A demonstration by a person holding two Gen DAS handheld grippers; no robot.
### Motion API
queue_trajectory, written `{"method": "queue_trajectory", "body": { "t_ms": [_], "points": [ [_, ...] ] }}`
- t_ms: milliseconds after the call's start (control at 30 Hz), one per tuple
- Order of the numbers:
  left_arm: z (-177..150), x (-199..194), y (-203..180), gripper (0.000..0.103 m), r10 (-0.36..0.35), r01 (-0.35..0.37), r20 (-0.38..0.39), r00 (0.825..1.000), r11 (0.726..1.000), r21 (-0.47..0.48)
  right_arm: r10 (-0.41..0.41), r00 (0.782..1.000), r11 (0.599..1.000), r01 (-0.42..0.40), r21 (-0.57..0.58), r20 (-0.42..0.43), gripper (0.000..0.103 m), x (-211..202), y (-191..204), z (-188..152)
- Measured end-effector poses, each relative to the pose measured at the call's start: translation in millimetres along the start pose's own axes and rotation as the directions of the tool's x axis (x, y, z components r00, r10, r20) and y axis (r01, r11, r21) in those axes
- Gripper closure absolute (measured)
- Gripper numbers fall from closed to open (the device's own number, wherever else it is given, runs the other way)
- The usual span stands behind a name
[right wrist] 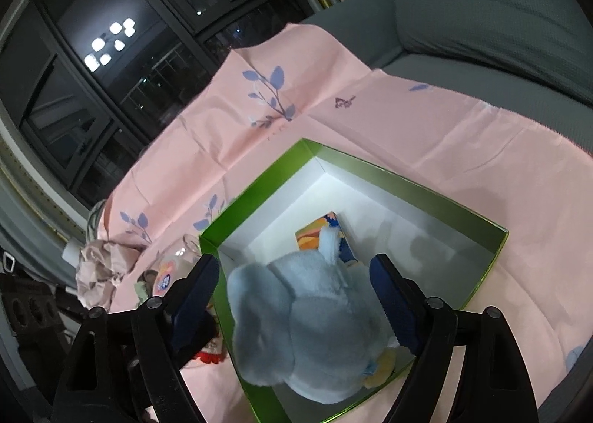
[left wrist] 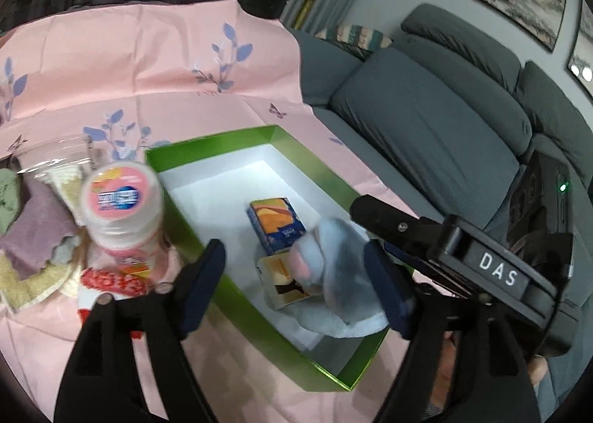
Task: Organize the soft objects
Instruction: 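Move the right gripper back toward the purple mesh bath puff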
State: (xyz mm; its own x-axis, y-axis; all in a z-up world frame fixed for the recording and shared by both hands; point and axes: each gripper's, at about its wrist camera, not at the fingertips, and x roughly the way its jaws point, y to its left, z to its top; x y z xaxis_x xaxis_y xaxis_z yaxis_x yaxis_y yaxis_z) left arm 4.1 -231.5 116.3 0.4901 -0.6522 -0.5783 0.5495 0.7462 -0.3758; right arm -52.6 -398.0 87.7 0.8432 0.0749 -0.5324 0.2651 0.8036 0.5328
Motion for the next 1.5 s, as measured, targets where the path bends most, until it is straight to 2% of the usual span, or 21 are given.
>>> {"method": "queue_trajectory", "body": {
  "t_ms": [133,267,500,767,933,1067,1200,1233,1333,1367,1500],
  "points": [
    [-3,-21,11,0.009,0.011,-0.010,0.035,0.999,1.000,-0.019,0.023,1.000,1.000,-0.023,-0.021,0.000,0.016,0,10,-1],
    [-6,-41,26,0.002,0.030,-0.027,0.061,0.998,0.998,-0.052,0.026,1.000,0.999,-0.026,-0.038,0.002,0.016,0,18,-3],
    [-22,-79,62,0.001,0.140,-0.132,0.088,0.986,0.988,-0.085,-0.015,1.000,0.994,0.015,-0.110,0.005,0.016,-1,39,-9],
    [-49,-119,116,0.001,0.284,-0.270,0.074,0.956,0.950,-0.159,-0.023,1.000,0.968,0.022,-0.250,-0.001,0.015,-2,81,-24],
    [-66,-145,158,0.001,0.379,-0.353,0.068,0.923,0.904,-0.242,-0.015,1.000,0.951,0.007,-0.310,-0.024,0.015,2,107,-37],
    [-82,-160,195,0.001,0.440,-0.403,0.048,0.897,0.856,-0.323,0.039,0.996,0.940,-0.063,-0.335,-0.077,0.015,9,127,-49],
    [-96,-173,231,0.002,0.472,-0.422,0.000,0.882,0.789,-0.445,0.087,0.985,0.934,-0.133,-0.331,-0.151,0.015,20,143,-65],
    [-96,-177,239,0.002,0.493,-0.447,-0.025,0.870,0.764,-0.466,0.103,0.978,0.928,-0.160,-0.337,-0.181,0.015,24,149,-71],
    [-98,-191,253,0.003,0.536,-0.473,-0.029,0.843,0.716,-0.514,0.118,0.963,0.911,-0.203,-0.360,-0.243,0.015,35,168,-87],
    [-99,-196,258,0.003,0.539,-0.469,-0.028,0.842,0.704,-0.533,0.112,0.958,0.901,-0.211,-0.380,-0.266,0.015,40,179,-94],
    [-100,-207,267,0.004,0.531,-0.445,-0.019,0.847,0.690,-0.571,0.075,0.945,0.867,-0.220,-0.448,-0.319,0.015,61,220,-110]
  ]
}}
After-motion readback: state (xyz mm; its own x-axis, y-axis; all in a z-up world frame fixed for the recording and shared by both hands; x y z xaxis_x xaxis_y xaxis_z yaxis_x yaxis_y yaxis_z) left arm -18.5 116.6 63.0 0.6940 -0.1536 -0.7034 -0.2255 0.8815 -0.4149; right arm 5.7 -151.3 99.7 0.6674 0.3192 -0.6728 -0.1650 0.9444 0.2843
